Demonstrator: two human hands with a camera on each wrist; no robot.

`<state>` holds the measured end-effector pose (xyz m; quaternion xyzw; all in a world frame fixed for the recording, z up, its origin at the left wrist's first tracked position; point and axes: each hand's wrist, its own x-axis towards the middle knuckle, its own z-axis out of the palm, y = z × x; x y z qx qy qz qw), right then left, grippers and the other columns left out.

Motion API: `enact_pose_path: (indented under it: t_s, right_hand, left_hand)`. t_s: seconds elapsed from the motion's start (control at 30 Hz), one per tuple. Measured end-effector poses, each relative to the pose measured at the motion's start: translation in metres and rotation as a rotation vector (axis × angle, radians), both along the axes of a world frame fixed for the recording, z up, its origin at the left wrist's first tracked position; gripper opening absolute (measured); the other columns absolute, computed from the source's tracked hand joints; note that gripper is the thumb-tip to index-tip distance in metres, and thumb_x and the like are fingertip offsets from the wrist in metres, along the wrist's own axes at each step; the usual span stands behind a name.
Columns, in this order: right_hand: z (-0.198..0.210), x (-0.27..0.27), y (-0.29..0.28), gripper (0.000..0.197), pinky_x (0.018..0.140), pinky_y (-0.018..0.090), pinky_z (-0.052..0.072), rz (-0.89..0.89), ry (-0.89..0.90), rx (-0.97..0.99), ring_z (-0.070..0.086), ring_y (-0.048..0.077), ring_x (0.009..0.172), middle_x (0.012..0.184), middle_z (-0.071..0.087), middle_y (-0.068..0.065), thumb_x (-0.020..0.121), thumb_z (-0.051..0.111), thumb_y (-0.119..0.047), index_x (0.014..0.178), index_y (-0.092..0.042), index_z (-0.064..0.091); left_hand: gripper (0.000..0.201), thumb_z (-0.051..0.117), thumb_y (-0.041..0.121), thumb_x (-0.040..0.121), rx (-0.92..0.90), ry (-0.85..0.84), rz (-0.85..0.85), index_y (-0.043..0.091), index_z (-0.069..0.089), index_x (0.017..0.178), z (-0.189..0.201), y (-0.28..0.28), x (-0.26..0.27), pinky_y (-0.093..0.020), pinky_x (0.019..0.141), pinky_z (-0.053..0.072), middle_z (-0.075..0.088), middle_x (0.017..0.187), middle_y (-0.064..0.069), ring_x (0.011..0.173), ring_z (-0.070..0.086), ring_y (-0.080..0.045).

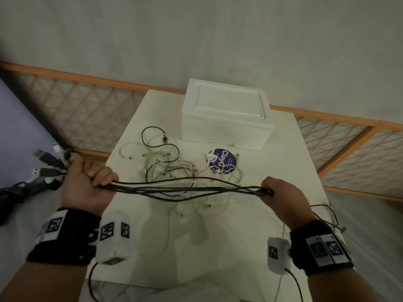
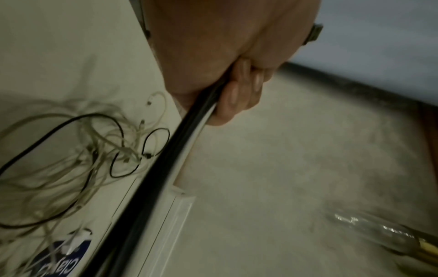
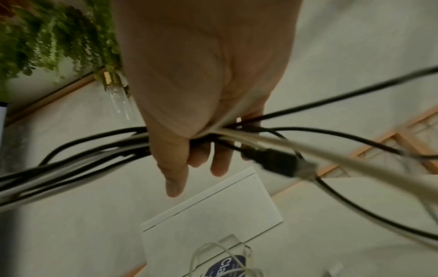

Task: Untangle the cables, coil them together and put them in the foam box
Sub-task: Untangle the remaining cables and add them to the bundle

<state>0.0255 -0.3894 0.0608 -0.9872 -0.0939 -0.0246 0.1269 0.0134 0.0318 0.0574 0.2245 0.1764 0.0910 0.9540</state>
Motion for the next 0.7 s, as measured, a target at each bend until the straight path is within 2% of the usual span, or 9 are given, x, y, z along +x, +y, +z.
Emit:
enact_pose_path:
  t_s: [0.1,0.13,0.23,0.4,0.47,0.53,0.57,0.6,0.7]
  right_hand:
    - [-0.003,-0.002,-0.017,0.026,0.055,0.031,0.040,0.017,0.076,0.109,0.056,0.020,0.064,0.065,0.055,-0.006,0.078,0.074,-0.037,0.073,-0.028,0.051]
    - [-0.004,-0.003,-0.024,0.032,0.056,0.032,0.042,0.021,0.123,0.117,0.054,0.016,0.062,0.062,0.054,-0.007,0.076,0.074,-0.042,0.069,-0.030,0.046]
    - [-0.007,-0.007,-0.045,0.038,0.054,0.024,0.036,0.004,0.306,0.063,0.049,0.005,0.059,0.057,0.051,-0.007,0.071,0.075,-0.052,0.060,-0.029,0.046]
    - [-0.032,-0.001,-0.076,0.043,0.054,0.021,0.031,-0.008,0.599,-0.209,0.047,0.006,0.067,0.067,0.050,-0.007,0.069,0.068,-0.065,0.064,-0.028,0.046]
    - [-0.035,0.004,-0.080,0.054,0.064,0.021,0.038,0.019,0.726,-0.260,0.051,0.008,0.081,0.081,0.052,-0.013,0.050,0.068,-0.079,0.074,-0.034,0.049]
    - [-0.036,0.009,-0.074,0.085,0.090,0.031,0.043,0.054,0.688,-0.180,0.050,0.010,0.104,0.104,0.051,-0.017,0.030,0.059,-0.091,0.099,-0.042,0.055]
    - [-0.036,0.011,-0.065,0.091,0.098,0.035,0.041,0.063,0.599,-0.103,0.047,0.011,0.110,0.111,0.050,-0.016,0.033,0.058,-0.091,0.109,-0.040,0.056]
    - [-0.033,0.014,-0.052,0.084,0.100,0.036,0.040,0.076,0.488,-0.009,0.047,0.011,0.110,0.113,0.051,-0.014,0.044,0.060,-0.087,0.110,-0.036,0.059]
    - [-0.027,0.022,0.008,0.033,0.086,0.031,0.044,0.181,0.269,0.195,0.056,0.016,0.095,0.101,0.062,-0.003,0.083,0.063,-0.050,0.097,-0.021,0.066]
  left_hand:
    - [0.058,0.033,0.050,0.097,-0.171,-0.175,-0.313,0.010,0.059,0.063,-0.017,0.002,-0.001,-0.024,0.050,0.036,0.060,0.061,-0.001,0.046,0.054,-0.014]
    - [0.054,0.037,0.047,0.095,-0.127,-0.107,-0.297,0.009,0.059,0.064,-0.020,-0.004,-0.003,-0.025,0.048,0.036,0.059,0.059,-0.002,0.045,0.054,-0.015]
    - [0.044,0.046,0.052,0.091,0.157,0.272,-0.090,0.021,0.047,0.061,-0.027,-0.033,-0.022,-0.017,0.034,0.024,0.029,0.039,0.007,0.029,0.026,-0.005]
    - [0.043,0.052,0.035,0.094,0.071,0.495,0.045,0.022,0.030,0.061,-0.057,-0.078,-0.051,-0.019,0.051,0.031,0.027,0.043,0.008,0.034,0.030,-0.006]
    - [0.043,0.053,0.029,0.096,0.033,0.545,0.065,0.021,0.028,0.062,-0.073,-0.089,-0.057,-0.019,0.047,0.037,0.029,0.043,0.008,0.034,0.033,-0.006]
    - [0.040,0.054,0.030,0.096,0.037,0.582,0.056,0.021,0.033,0.064,-0.083,-0.100,-0.061,-0.017,0.042,0.040,0.032,0.043,0.008,0.034,0.036,-0.007]
    - [0.038,0.054,0.032,0.096,0.042,0.597,0.060,0.021,0.036,0.065,-0.086,-0.103,-0.064,-0.016,0.041,0.040,0.035,0.044,0.007,0.035,0.037,-0.007]
    - [0.036,0.054,0.034,0.096,0.053,0.606,0.062,0.020,0.038,0.067,-0.087,-0.108,-0.064,-0.015,0.041,0.040,0.037,0.044,0.007,0.035,0.039,-0.006]
    - [0.029,0.054,0.034,0.096,0.156,0.597,0.072,0.019,0.045,0.073,-0.083,-0.122,-0.064,-0.015,0.039,0.041,0.047,0.049,0.005,0.034,0.040,-0.006]
